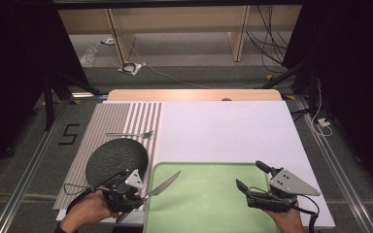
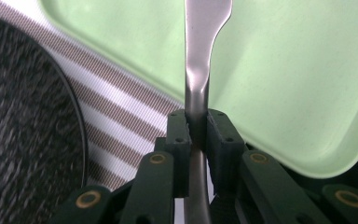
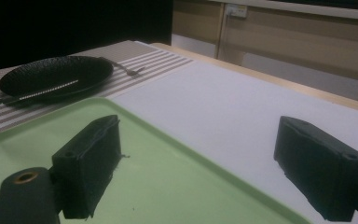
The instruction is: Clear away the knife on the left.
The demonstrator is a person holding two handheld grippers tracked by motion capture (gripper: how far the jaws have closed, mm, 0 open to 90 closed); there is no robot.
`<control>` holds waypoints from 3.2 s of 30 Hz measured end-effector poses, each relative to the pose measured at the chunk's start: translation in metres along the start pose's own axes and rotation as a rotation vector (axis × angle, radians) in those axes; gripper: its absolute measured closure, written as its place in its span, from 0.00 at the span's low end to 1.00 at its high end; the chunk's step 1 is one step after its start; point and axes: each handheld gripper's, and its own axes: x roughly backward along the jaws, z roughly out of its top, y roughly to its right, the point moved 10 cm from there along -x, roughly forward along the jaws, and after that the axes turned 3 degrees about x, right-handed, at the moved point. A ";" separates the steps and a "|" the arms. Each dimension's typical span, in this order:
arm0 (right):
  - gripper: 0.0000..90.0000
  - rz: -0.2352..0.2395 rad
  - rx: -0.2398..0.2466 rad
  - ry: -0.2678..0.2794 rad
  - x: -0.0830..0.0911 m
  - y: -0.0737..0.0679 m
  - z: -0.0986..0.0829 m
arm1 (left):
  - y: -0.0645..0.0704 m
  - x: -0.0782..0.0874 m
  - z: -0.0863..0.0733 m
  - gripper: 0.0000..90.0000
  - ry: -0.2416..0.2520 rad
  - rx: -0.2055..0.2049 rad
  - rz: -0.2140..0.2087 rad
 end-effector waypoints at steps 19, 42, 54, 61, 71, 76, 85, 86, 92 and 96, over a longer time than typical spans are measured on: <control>0.17 -0.007 -0.019 0.018 0.002 0.004 0.001 | 0.042 -0.016 0.046 0.89 -0.054 -0.139 -0.028; 0.17 -0.004 -0.019 0.016 0.002 0.003 0.001 | 0.076 -0.050 0.055 0.89 -0.139 -0.238 -0.086; 0.17 0.000 -0.016 0.012 0.002 0.002 0.001 | 0.081 -0.060 0.050 0.89 -0.176 -0.244 -0.101; 0.17 0.001 -0.016 0.013 0.001 0.002 0.001 | 0.080 -0.064 0.044 0.88 -0.211 -0.237 -0.100; 0.18 0.001 -0.016 0.012 0.001 0.001 0.001 | 0.085 -0.059 0.051 0.62 -0.160 -0.258 -0.076; 0.17 0.002 -0.012 0.010 0.001 0.001 0.000 | 0.088 -0.059 0.058 0.67 -0.115 -0.256 -0.083; 0.18 0.002 -0.010 0.012 0.001 0.001 0.000 | 0.092 -0.059 0.069 0.93 -0.003 -0.299 -0.065; 0.18 0.002 -0.010 0.012 0.001 0.001 0.000 | 0.092 -0.059 0.070 0.96 -0.001 -0.302 -0.066; 0.18 0.002 -0.011 0.010 0.001 0.001 0.000 | 0.096 -0.066 0.066 0.99 -0.010 -0.324 -0.081; 0.18 0.002 -0.011 0.009 0.001 0.001 0.000 | 0.098 -0.069 0.066 0.99 -0.009 -0.335 -0.092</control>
